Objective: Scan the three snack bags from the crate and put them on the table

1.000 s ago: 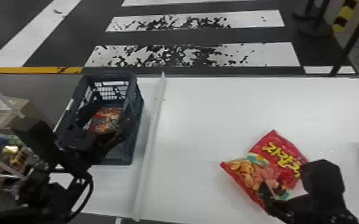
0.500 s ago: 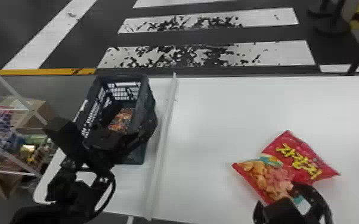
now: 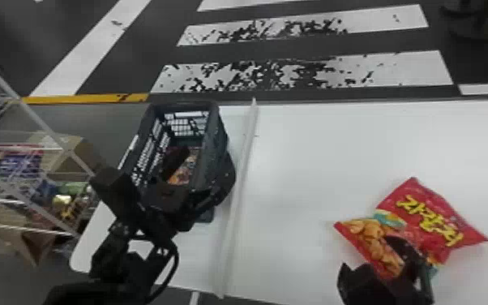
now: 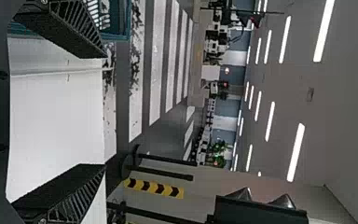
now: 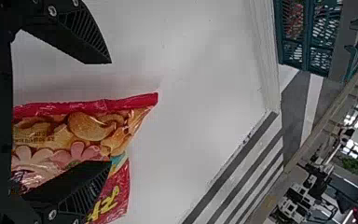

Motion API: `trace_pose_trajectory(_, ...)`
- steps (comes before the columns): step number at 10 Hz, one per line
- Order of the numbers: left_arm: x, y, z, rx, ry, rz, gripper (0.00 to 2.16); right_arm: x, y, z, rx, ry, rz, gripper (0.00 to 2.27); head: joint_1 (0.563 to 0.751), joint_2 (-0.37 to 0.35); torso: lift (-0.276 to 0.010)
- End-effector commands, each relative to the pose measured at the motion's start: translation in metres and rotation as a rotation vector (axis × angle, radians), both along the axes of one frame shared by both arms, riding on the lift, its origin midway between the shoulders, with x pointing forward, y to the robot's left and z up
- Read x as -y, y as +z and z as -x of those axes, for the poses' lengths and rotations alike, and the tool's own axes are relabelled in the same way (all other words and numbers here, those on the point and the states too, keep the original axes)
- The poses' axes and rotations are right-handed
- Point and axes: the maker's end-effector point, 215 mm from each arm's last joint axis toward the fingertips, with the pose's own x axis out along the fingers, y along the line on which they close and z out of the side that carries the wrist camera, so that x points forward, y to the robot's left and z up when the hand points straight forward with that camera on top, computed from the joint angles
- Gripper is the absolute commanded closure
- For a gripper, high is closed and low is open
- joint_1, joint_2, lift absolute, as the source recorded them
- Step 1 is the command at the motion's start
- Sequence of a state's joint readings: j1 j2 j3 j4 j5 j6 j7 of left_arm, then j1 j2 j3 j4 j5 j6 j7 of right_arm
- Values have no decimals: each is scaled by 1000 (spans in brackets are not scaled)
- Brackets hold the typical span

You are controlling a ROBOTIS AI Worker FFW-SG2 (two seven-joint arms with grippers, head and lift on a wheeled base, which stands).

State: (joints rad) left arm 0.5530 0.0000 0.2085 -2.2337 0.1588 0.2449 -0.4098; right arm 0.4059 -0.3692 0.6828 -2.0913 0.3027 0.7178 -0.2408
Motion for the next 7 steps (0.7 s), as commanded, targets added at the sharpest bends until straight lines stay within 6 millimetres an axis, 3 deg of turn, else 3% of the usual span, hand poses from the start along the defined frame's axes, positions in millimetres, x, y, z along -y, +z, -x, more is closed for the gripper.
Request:
trace_pose_trajectory(1, -4, -2, 2, -4, 5, 2, 29, -1, -8, -9, 12, 4, 16, 124, 695, 261, -94)
trace_pose_trajectory(4, 5, -8, -1, -12, -10, 10, 29, -6, 3, -30, 63, -1, 32, 124, 695, 260, -94)
trace_pose_trajectory(7, 7, -13, 3, -22, -18, 11, 29, -16, -7, -53, 72, 8, 63, 124, 695, 255, -94)
